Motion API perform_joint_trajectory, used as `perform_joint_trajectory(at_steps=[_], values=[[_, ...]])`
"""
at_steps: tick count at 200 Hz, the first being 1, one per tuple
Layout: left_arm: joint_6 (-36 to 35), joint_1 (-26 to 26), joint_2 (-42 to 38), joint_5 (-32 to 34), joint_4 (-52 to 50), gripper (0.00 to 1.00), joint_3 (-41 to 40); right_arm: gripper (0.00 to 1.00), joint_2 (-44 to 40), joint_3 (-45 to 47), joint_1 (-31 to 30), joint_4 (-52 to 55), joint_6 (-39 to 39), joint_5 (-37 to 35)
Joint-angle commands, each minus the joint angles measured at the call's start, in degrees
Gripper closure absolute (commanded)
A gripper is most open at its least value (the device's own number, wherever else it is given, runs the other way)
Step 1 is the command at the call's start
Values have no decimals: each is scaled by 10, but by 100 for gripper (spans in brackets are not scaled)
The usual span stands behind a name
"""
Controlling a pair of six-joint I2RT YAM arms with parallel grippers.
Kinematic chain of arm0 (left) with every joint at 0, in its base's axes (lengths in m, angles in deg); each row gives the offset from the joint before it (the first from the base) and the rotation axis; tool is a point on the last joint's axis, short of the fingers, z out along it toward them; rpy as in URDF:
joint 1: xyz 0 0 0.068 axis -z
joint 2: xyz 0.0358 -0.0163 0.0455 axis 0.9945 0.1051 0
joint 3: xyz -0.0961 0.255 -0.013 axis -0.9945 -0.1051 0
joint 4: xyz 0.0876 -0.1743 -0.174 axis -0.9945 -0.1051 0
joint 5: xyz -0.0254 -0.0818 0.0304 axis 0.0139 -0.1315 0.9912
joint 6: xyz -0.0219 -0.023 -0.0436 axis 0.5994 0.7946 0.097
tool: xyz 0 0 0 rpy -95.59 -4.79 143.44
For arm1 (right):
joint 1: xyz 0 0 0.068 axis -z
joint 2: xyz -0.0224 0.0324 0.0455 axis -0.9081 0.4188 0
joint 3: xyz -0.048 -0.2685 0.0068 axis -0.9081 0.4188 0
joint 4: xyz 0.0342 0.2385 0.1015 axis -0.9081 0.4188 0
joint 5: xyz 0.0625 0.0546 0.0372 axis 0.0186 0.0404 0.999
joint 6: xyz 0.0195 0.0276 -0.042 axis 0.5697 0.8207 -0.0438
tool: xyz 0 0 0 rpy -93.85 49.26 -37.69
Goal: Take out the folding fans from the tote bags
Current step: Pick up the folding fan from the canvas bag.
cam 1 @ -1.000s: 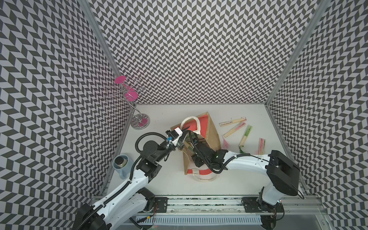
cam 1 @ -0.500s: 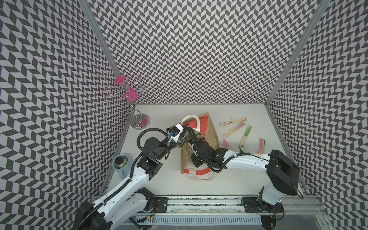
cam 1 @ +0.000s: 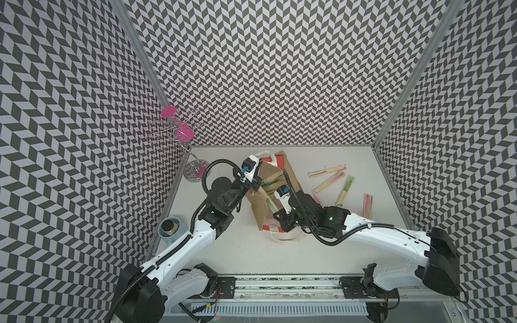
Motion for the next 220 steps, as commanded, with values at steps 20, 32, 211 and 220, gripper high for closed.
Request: perform_joint_trajectory(at_steps=[20,32,211,220], values=[[-26,-33,31,19,-22,100,61,100,-92,10,1,56,30,-21],[-23,-47,47,12,-25,100,67,100,-127,14,2,58,33,-26],[8,-77,35,-77,-56,100,76,100,-135,-50,397,11,15,178],[11,-76,31,-82,-55,100,74,100,-101,-54,417,-16,19,207]])
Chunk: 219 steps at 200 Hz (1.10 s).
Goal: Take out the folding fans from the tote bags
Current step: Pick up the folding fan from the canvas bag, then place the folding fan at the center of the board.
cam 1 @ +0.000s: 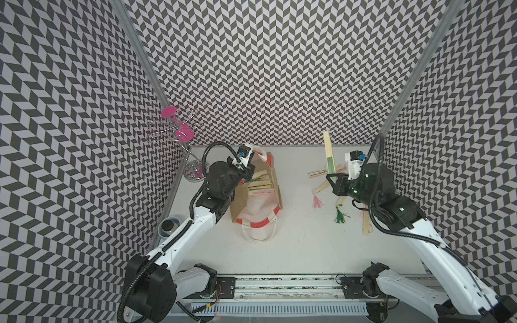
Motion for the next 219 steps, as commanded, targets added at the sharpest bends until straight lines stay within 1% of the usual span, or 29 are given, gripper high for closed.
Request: perform_joint_trajectory(at_steps=[1,19,35,47,67,89,115,144,175,219], values=[[11,-1,-26,-32,32,100,1,100,65,-10,45,-107,4,107],[12,-1,-32,-39,30,100,1,100,141,-22,78,-161,22,168],[11,-1,-38,-36,28,100,3,100,207,-35,94,-207,31,231],[11,-1,-40,-31,21,100,7,100,259,-48,98,-228,43,272],[11,-1,-42,-24,10,100,12,100,344,-79,100,-231,46,321],[14,-1,-43,-24,11,100,9,100,414,-84,99,-282,72,373],[19,-2,-40,-21,11,100,9,100,473,-92,99,-303,83,385],[24,-1,-38,-21,12,100,9,100,514,-87,99,-319,92,388],[29,-2,-36,-21,14,100,8,100,530,-52,96,-339,105,384],[39,-1,-31,-17,17,100,5,100,538,4,85,-346,113,362]])
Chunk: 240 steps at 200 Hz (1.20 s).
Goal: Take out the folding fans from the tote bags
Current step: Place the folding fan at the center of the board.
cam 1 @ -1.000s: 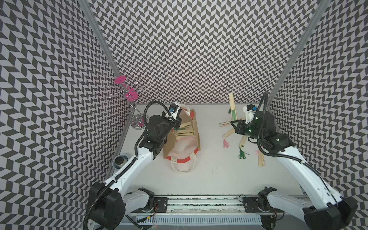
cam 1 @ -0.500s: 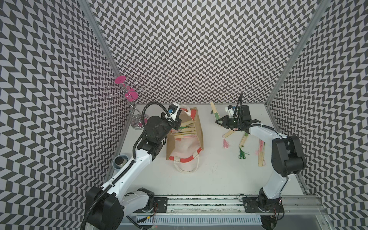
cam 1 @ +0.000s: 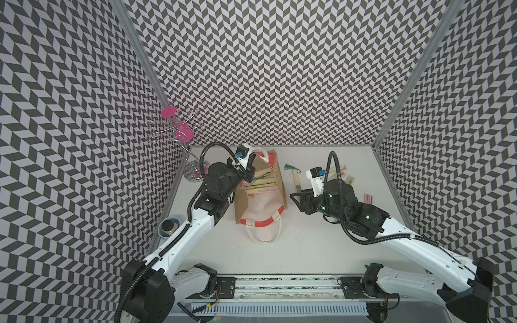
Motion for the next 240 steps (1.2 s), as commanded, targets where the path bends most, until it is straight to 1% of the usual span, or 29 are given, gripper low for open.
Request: perform_joint_trajectory(at_steps=[1,50,60,70,103,131,167,240], values=[[13,-1,-6,1,34,100,8,100,12,26,-10,-34,10,-8],[24,-1,-3,1,41,100,1,100,-1,81,-19,-58,26,-26],[25,-1,-2,2,41,100,-1,98,-2,88,-19,-55,25,-33],[25,-1,-1,3,40,100,-1,94,-3,95,-19,-52,25,-38],[21,-1,3,7,40,100,0,71,-17,109,-21,-30,17,-57],[18,-2,6,9,38,100,4,60,-47,109,-23,7,5,-85],[17,-2,-1,11,38,100,3,52,-115,121,-25,45,-1,-120],[21,-1,-5,11,41,100,0,42,-306,152,-38,144,-23,-214]])
